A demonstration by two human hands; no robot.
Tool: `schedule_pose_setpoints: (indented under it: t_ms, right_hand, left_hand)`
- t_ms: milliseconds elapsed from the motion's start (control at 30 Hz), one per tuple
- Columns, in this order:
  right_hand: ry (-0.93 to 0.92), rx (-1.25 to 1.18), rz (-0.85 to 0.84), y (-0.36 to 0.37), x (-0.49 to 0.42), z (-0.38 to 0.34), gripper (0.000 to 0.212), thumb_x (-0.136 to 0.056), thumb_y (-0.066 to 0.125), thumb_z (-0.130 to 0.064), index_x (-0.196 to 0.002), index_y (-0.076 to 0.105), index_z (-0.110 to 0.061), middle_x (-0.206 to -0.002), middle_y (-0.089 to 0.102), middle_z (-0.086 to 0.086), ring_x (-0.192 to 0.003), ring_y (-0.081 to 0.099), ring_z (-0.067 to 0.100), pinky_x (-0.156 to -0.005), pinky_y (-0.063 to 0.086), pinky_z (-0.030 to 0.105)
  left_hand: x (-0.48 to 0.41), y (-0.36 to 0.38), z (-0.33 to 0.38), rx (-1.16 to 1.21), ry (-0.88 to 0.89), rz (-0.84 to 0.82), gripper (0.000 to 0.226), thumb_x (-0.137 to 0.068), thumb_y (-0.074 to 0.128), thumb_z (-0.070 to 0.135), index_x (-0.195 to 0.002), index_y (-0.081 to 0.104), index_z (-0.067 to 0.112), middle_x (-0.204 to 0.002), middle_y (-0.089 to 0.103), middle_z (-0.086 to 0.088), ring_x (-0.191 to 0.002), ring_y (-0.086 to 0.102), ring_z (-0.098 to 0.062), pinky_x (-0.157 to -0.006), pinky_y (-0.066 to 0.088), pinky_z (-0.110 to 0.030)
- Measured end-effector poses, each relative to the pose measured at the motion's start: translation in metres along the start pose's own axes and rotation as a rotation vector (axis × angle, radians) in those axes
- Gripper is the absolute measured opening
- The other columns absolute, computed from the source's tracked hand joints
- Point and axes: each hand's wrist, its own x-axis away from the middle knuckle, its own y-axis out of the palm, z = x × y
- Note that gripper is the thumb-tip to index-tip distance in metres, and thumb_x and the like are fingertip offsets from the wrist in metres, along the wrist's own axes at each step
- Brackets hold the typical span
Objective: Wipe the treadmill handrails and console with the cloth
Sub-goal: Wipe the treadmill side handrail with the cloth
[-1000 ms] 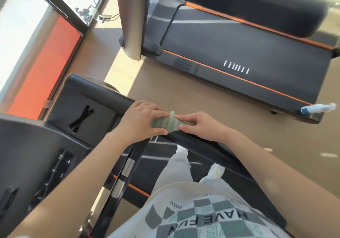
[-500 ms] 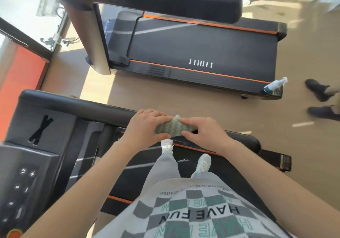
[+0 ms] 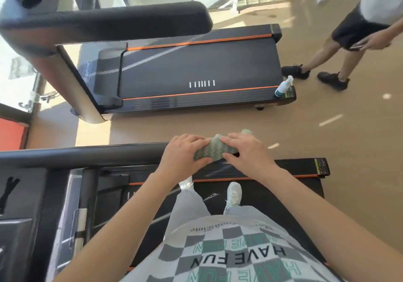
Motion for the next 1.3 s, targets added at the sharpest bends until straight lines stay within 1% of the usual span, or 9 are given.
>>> schedule_pose_setpoints:
  t_ms: [200, 333, 433, 600, 700, 933, 1100, 1200, 1300]
  right_hand:
    - [0.177, -0.349, 0.017, -0.008, 0.023, 0.043, 0.054, -0.090, 0.073, -0.031, -0.140, 0.056, -0.040, -0.151, 0.050, -0.002, -0.133, 0.052, 0.018, -0.114, 0.039, 0.041]
    - [0.241, -0.657, 0.057, 0.000, 0.037, 0.072, 0.051, -0.091, 0.073, -0.025, -0.139, 0.059, -0.035, -0.134, 0.063, -0.009, -0.121, 0.059, 0.007, -0.105, 0.048, 0.028]
    - [0.290, -0.887, 0.075, 0.012, 0.044, 0.091, 0.047, -0.093, 0.070, -0.017, -0.137, 0.061, -0.029, -0.122, 0.071, -0.010, -0.112, 0.065, 0.005, -0.096, 0.055, 0.027]
    - [0.491, -1.376, 0.085, 0.039, 0.051, 0.104, 0.047, -0.095, 0.064, -0.005, -0.139, 0.058, -0.019, -0.122, 0.072, 0.002, -0.115, 0.067, 0.020, -0.095, 0.058, 0.039]
    - [0.542, -1.501, 0.082, 0.052, 0.052, 0.110, 0.048, -0.095, 0.064, -0.005, -0.141, 0.057, -0.016, -0.123, 0.072, 0.005, -0.114, 0.068, 0.024, -0.097, 0.056, 0.047]
    - [0.618, -1.640, 0.032, 0.044, 0.060, 0.114, 0.028, -0.097, 0.062, -0.010, -0.123, 0.067, -0.003, -0.122, 0.068, 0.023, -0.115, 0.066, 0.038, -0.094, 0.057, 0.049]
    - [0.698, -1.850, -0.023, 0.040, 0.059, 0.101, 0.032, -0.098, 0.058, -0.008, -0.127, 0.060, 0.006, -0.124, 0.065, 0.029, -0.101, 0.067, 0.034, -0.075, 0.061, 0.041]
    - [0.754, -1.964, -0.056, 0.038, 0.055, 0.088, 0.030, -0.101, 0.051, -0.006, -0.126, 0.059, 0.009, -0.113, 0.069, 0.025, -0.095, 0.069, 0.029, -0.072, 0.061, 0.036]
    - [0.853, -2.076, -0.114, 0.036, 0.051, 0.073, 0.024, -0.103, 0.047, -0.004, -0.119, 0.059, 0.009, -0.103, 0.067, 0.020, -0.087, 0.066, 0.026, -0.056, 0.059, 0.029]
  left_hand:
    - [-0.021, 0.015, 0.039, -0.002, 0.051, 0.019, 0.048, -0.090, 0.067, 0.053, -0.131, 0.067, 0.029, -0.127, 0.069, 0.009, -0.114, 0.061, -0.017, -0.096, 0.045, -0.037]
    - [-0.038, 0.025, 0.063, 0.007, 0.086, 0.025, 0.046, -0.091, 0.067, 0.053, -0.130, 0.068, 0.029, -0.123, 0.070, 0.009, -0.109, 0.063, -0.016, -0.092, 0.044, -0.034]
    - [-0.050, 0.031, 0.082, 0.002, 0.117, 0.015, 0.047, -0.092, 0.064, 0.054, -0.132, 0.066, 0.029, -0.127, 0.068, 0.009, -0.113, 0.061, -0.015, -0.096, 0.043, -0.035]
    - [-0.065, 0.042, 0.107, -0.107, 0.214, -0.016, 0.043, -0.092, 0.063, 0.055, -0.130, 0.066, 0.034, -0.131, 0.066, 0.010, -0.115, 0.060, -0.018, -0.098, 0.042, -0.037]
    - [-0.066, 0.050, 0.112, -0.183, 0.257, -0.013, 0.036, -0.091, 0.066, 0.050, -0.122, 0.071, 0.034, -0.125, 0.069, 0.009, -0.111, 0.061, -0.019, -0.096, 0.044, -0.038]
    - [-0.043, 0.068, 0.111, -0.181, 0.362, 0.290, 0.007, -0.086, 0.077, 0.034, -0.088, 0.081, 0.028, -0.107, 0.074, 0.007, -0.100, 0.062, -0.023, -0.084, 0.048, -0.039]
    - [-0.008, 0.079, 0.110, -0.092, 0.189, 0.420, 0.004, -0.086, 0.078, 0.029, -0.084, 0.078, 0.026, -0.094, 0.070, 0.006, -0.084, 0.058, -0.022, -0.070, 0.042, -0.035]
    - [0.011, 0.091, 0.103, -0.015, -0.050, 0.407, 0.009, -0.083, 0.082, 0.031, -0.088, 0.080, 0.024, -0.088, 0.070, 0.006, -0.079, 0.058, -0.019, -0.067, 0.044, -0.033]
    - [0.026, 0.094, 0.103, 0.151, -0.366, 0.384, 0.014, -0.087, 0.078, 0.035, -0.093, 0.080, 0.023, -0.088, 0.074, 0.008, -0.081, 0.061, -0.015, -0.069, 0.046, -0.027]
